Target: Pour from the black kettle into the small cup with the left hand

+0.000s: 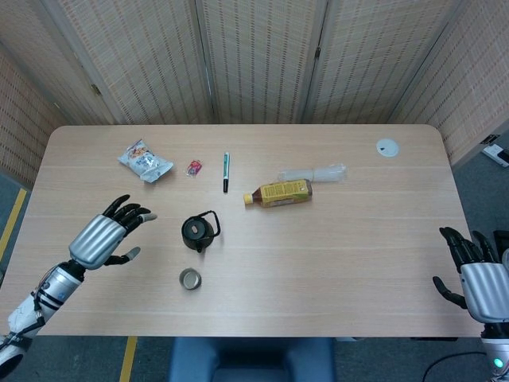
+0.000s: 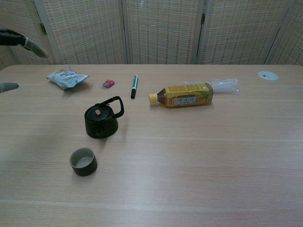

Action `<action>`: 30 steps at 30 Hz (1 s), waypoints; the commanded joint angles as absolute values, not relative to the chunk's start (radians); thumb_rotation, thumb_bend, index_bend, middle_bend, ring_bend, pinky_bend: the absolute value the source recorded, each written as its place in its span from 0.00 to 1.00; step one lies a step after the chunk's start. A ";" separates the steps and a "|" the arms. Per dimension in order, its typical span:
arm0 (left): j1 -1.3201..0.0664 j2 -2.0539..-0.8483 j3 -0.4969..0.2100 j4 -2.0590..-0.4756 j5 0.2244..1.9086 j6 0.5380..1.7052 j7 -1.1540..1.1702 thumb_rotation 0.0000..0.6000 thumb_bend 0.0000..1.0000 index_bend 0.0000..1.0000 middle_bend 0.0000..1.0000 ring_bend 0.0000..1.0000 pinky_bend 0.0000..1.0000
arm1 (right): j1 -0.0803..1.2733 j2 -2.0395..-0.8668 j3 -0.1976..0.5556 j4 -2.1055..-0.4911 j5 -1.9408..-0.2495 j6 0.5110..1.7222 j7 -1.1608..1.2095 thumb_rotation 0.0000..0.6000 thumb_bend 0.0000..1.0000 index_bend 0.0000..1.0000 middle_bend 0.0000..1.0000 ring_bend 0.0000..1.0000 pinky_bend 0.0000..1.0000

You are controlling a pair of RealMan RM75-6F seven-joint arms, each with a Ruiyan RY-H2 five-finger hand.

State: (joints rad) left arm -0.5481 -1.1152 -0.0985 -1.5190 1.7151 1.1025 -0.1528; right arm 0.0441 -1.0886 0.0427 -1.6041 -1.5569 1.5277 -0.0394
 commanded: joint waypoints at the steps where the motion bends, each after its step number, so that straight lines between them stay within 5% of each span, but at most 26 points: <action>1: -0.622 -1.143 -0.109 -1.512 1.723 1.029 -0.157 1.00 0.39 0.22 0.23 0.17 0.00 | 0.044 -1.088 0.042 -1.605 -1.559 1.528 -0.040 1.00 0.31 0.05 0.14 0.22 0.08; 30: -0.958 -1.402 -0.132 -1.329 1.518 0.613 -0.055 1.00 0.20 0.23 0.22 0.10 0.00 | 0.026 -1.102 0.032 -1.562 -1.552 1.534 0.002 1.00 0.31 0.06 0.14 0.23 0.08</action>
